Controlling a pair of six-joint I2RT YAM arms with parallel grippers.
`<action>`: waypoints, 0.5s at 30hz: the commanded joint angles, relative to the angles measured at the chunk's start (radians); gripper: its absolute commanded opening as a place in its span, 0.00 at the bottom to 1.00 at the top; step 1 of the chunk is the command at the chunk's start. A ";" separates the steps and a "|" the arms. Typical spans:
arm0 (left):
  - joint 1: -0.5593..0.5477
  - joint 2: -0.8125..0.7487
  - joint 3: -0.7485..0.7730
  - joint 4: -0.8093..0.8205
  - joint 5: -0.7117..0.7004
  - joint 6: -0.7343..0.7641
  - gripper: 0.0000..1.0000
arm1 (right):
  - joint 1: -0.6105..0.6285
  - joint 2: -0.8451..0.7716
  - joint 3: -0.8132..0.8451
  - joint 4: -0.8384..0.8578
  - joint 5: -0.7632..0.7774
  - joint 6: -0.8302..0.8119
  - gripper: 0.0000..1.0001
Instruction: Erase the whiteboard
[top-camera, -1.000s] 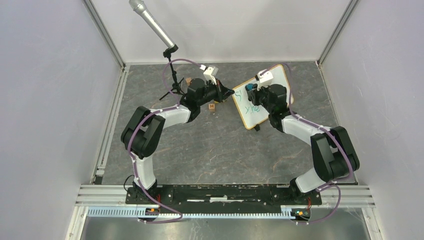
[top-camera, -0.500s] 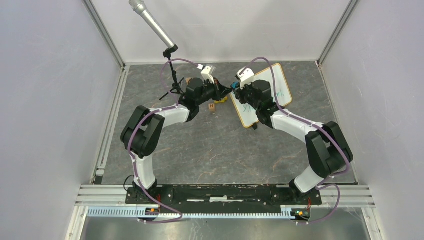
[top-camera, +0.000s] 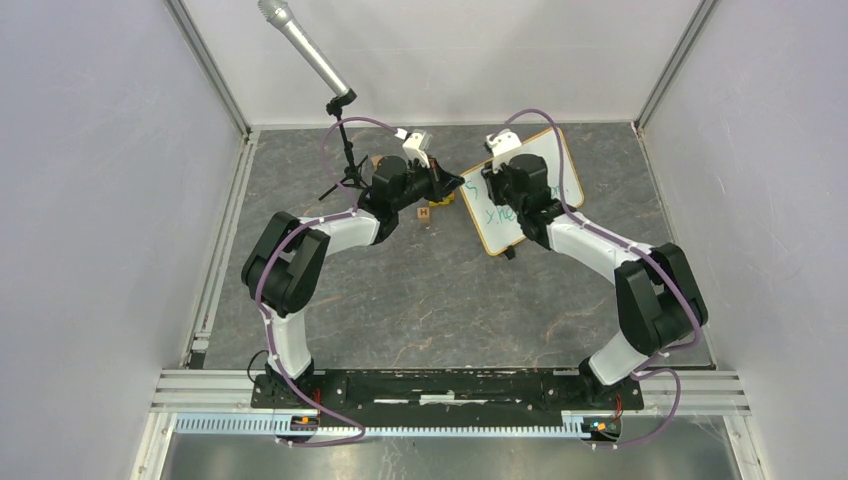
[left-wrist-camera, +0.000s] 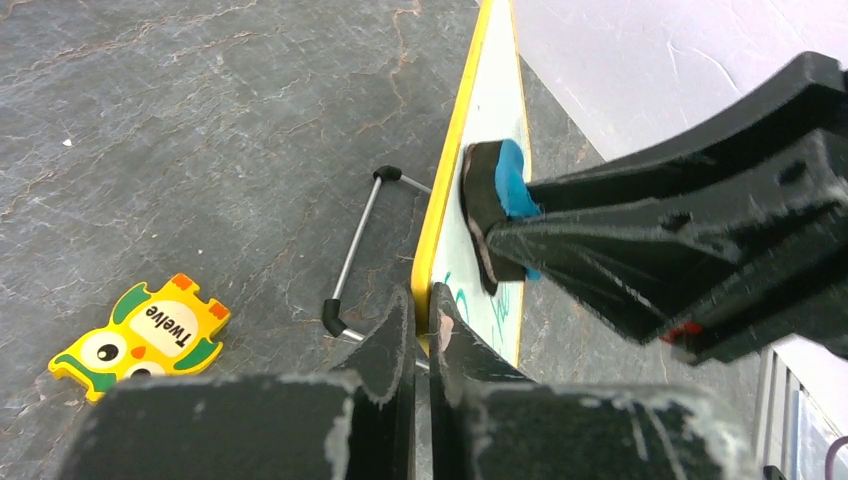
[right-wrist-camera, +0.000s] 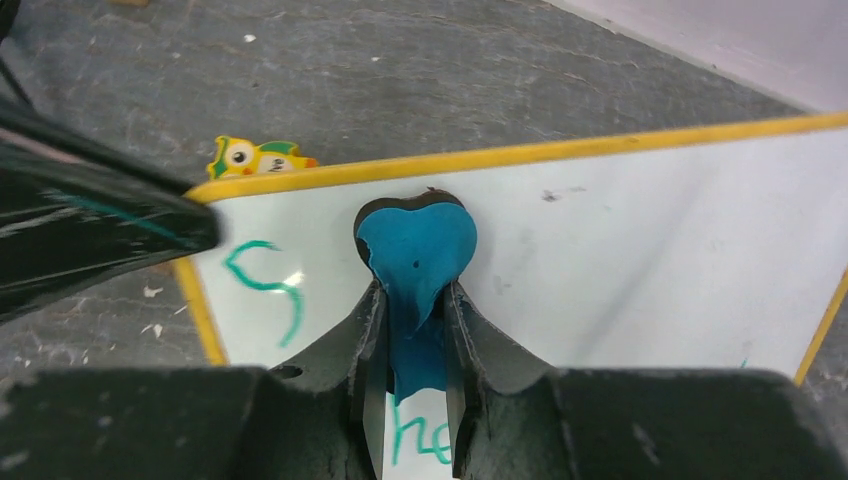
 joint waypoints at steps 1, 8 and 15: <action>-0.030 -0.003 0.016 0.057 0.050 0.048 0.02 | 0.129 0.058 0.099 -0.141 0.007 -0.077 0.18; -0.031 -0.005 -0.010 0.096 0.052 0.018 0.02 | 0.180 0.056 0.054 -0.135 0.112 -0.034 0.16; -0.031 -0.032 -0.025 0.104 0.049 0.030 0.02 | 0.128 0.058 0.022 -0.228 0.164 0.002 0.13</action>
